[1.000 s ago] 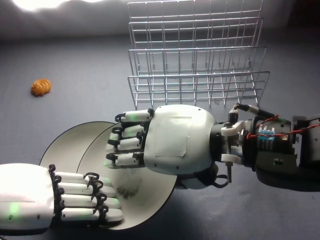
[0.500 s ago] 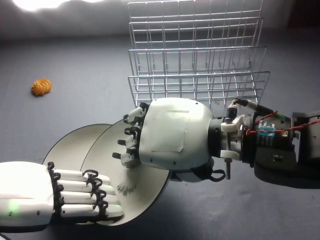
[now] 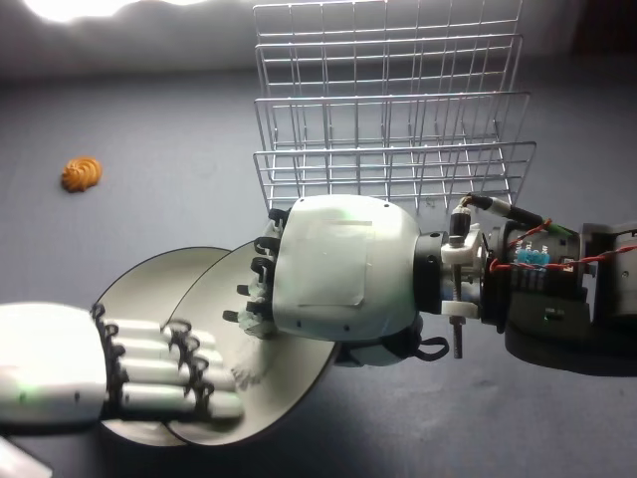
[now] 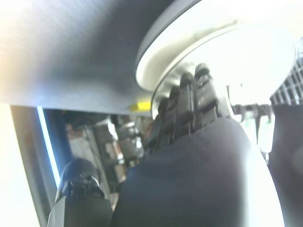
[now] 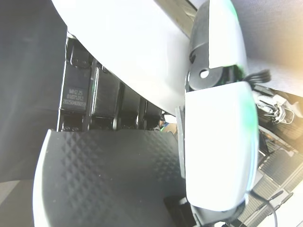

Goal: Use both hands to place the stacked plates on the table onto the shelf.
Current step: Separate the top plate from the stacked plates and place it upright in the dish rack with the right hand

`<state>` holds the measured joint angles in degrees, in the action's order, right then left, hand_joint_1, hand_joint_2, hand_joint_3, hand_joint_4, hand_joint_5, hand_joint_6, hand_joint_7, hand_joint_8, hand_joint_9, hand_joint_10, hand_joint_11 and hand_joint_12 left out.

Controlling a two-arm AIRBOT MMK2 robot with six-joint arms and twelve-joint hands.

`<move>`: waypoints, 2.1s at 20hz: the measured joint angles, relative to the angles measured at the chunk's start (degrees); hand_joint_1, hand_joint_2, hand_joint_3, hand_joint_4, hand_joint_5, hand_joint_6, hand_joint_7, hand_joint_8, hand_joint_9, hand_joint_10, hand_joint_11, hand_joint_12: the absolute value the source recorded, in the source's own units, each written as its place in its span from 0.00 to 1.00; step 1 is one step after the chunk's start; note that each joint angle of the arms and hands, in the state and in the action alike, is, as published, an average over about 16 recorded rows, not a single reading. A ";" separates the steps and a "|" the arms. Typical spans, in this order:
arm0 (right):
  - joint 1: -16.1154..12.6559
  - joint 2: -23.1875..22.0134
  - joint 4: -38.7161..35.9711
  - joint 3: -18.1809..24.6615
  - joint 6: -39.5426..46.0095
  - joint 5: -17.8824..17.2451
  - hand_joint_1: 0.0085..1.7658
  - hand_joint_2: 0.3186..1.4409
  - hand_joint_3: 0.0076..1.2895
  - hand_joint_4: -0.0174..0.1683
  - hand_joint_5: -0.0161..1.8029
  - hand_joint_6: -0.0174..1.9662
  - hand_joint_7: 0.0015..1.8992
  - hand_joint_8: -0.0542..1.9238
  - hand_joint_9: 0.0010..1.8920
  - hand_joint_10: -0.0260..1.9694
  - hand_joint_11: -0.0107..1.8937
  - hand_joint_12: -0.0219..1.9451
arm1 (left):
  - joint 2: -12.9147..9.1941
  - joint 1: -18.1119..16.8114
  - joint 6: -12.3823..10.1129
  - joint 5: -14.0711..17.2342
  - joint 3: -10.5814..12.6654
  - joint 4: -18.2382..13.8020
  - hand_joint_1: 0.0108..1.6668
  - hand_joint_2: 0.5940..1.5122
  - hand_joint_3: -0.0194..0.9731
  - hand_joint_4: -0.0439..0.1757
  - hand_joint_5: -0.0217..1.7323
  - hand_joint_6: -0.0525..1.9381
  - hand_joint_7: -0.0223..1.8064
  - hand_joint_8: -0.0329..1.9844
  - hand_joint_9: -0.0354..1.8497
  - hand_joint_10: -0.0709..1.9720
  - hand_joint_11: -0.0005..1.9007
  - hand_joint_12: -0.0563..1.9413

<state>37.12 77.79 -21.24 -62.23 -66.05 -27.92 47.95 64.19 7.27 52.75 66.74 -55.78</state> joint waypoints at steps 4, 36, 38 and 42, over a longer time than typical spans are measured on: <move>-0.20 0.03 0.29 0.18 0.15 0.02 0.67 0.54 0.00 0.06 0.51 0.26 0.55 0.28 0.68 0.01 0.52 0.46 | -0.47 -1.17 0.03 -1.17 1.13 4.50 0.00 0.53 0.03 0.19 0.02 0.03 0.02 0.01 0.03 0.04 0.01 0.04; -11.91 -17.38 -3.80 16.32 14.41 2.21 0.68 0.57 0.00 0.13 0.59 0.35 0.63 0.40 0.76 0.02 0.51 0.53 | -7.58 -10.79 0.01 -13.50 6.44 17.41 0.00 0.53 0.03 0.20 0.03 0.04 0.02 0.01 0.03 0.04 0.01 0.04; -13.49 -19.43 -7.33 16.82 20.90 2.34 0.68 0.57 0.00 0.13 0.60 0.34 0.63 0.40 0.76 0.02 0.52 0.53 | -7.80 -10.85 0.01 -12.82 6.51 17.26 0.00 0.52 0.03 0.21 0.03 0.04 0.02 0.01 0.03 0.04 0.01 0.03; -17.27 -23.16 -15.14 16.94 36.86 3.40 0.68 0.57 0.00 0.13 0.60 0.34 0.63 0.40 0.76 0.02 0.52 0.52 | -8.09 -10.67 0.03 -11.04 6.74 16.77 0.00 0.52 0.03 0.21 0.03 0.04 0.02 0.01 0.03 0.04 0.01 0.04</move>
<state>19.86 54.63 -36.37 -45.29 -29.19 -24.53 39.86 53.52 7.30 41.71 73.48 -39.01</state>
